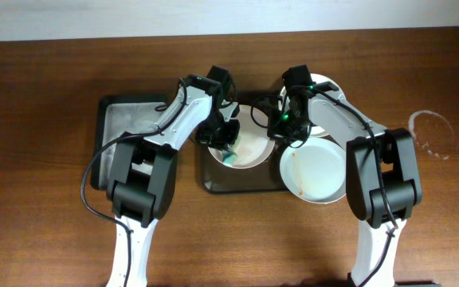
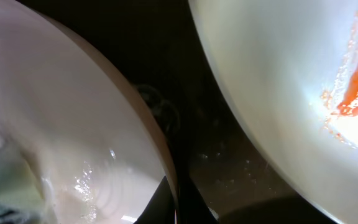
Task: Clean dirty plates on tray and stack at the side
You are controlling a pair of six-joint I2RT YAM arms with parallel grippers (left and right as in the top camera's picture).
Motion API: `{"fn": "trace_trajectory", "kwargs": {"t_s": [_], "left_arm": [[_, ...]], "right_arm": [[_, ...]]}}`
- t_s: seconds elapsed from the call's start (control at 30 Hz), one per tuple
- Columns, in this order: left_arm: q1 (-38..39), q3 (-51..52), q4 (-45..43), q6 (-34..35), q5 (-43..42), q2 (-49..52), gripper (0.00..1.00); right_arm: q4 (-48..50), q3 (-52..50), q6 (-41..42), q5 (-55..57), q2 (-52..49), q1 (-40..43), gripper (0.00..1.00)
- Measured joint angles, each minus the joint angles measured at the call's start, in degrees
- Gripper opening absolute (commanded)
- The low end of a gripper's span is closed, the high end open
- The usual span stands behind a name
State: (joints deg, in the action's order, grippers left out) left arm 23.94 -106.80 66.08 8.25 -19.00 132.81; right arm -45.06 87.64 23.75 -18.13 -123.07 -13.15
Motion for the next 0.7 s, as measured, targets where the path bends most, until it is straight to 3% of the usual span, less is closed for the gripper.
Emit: {"fn": "trace_trajectory", "kwargs": {"t_s": [0.2, 0.37, 0.53, 0.7], "left_arm": [[-3.6, -12.8, 11.1, -2.3, -2.3, 1.7, 0.01], [-7.1, -23.7, 15.0, -2.9, -2.7, 1.2, 0.01], [-8.8, -26.3, 18.3, -2.9, -3.1, 0.0, 0.01], [-8.7, -26.3, 20.2, -2.9, -3.1, -0.2, 0.01]], "right_arm": [[0.1, 0.0, 0.0, 0.0, 0.0, 0.0, 0.04], [-0.2, 0.0, 0.0, -0.5, 0.0, 0.0, 0.04], [-2.4, -0.3, -0.1, -0.8, 1.3, 0.0, 0.04], [-6.8, -0.7, -0.4, 6.5, 12.3, 0.0, 0.04]]}}
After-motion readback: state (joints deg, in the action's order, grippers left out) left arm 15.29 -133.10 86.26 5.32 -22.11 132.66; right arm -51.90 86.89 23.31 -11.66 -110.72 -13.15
